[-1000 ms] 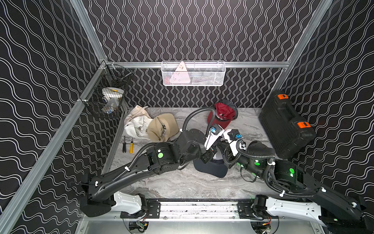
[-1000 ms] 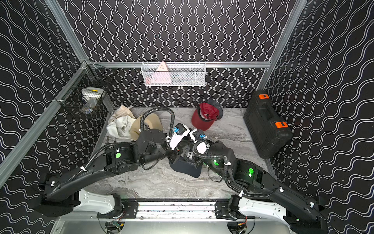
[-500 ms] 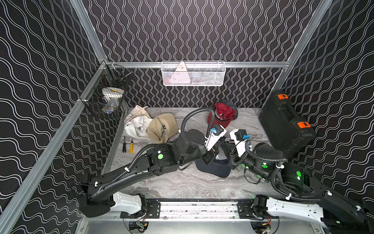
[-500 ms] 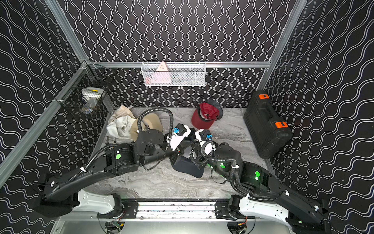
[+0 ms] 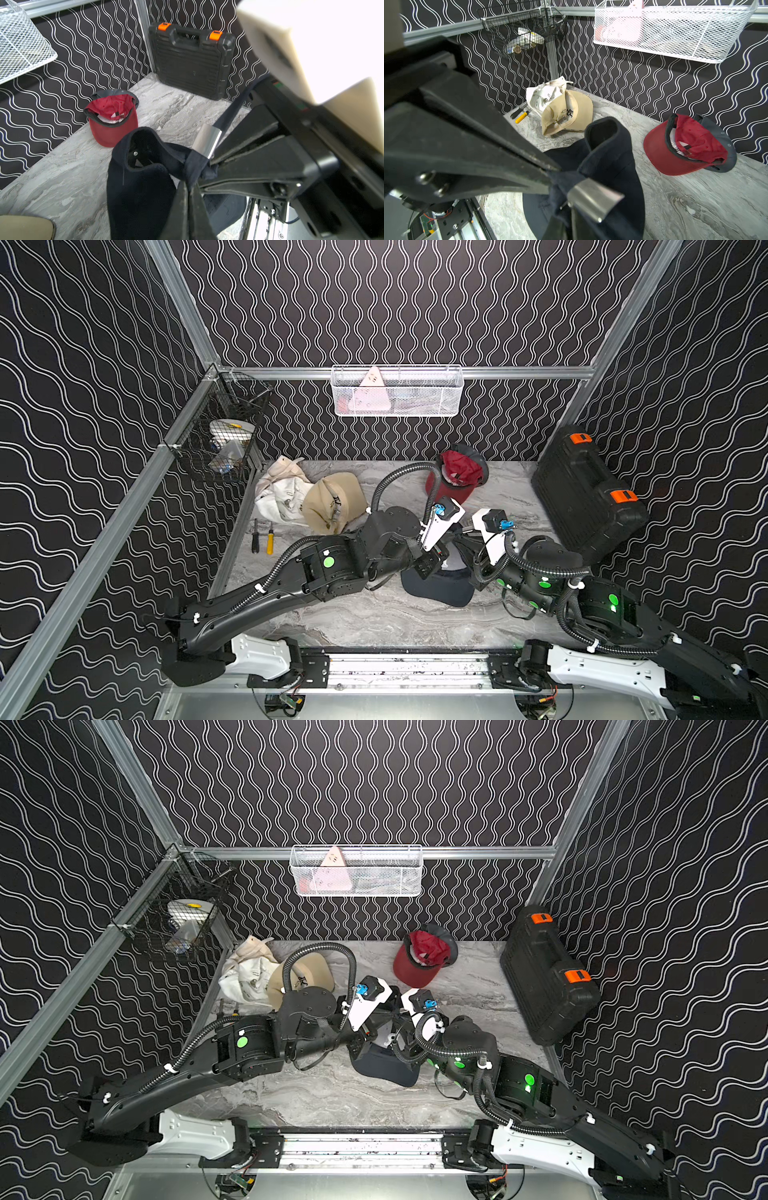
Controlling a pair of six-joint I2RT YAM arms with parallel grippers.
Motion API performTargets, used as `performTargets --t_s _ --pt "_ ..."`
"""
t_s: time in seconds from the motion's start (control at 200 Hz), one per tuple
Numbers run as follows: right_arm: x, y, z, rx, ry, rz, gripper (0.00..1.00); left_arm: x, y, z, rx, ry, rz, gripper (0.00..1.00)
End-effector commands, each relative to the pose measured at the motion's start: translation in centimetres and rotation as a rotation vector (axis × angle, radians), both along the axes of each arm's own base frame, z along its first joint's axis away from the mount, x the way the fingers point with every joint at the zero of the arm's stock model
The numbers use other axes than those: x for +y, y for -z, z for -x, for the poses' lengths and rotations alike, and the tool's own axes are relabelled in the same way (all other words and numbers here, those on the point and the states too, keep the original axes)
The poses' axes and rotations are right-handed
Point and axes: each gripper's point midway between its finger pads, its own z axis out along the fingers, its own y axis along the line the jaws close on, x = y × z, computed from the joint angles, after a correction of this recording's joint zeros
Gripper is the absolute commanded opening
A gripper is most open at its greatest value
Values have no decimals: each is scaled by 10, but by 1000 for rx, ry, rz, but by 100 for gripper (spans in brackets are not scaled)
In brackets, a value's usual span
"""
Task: Open the adjustable buckle of the baseball cap
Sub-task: Open the adjustable buckle on the baseball cap.
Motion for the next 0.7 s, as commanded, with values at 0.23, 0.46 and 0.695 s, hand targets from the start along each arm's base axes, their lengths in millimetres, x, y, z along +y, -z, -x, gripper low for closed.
performTargets --t_s 0.23,0.46,0.695 --pt "-16 -31 0 -48 40 -106 9 36 42 -6 28 -96 -235 0" --pt "-29 -29 3 -52 60 -101 9 40 42 -6 21 -103 -246 0" --pt "-46 -34 6 -60 92 -134 9 45 41 -6 16 -109 -250 0"
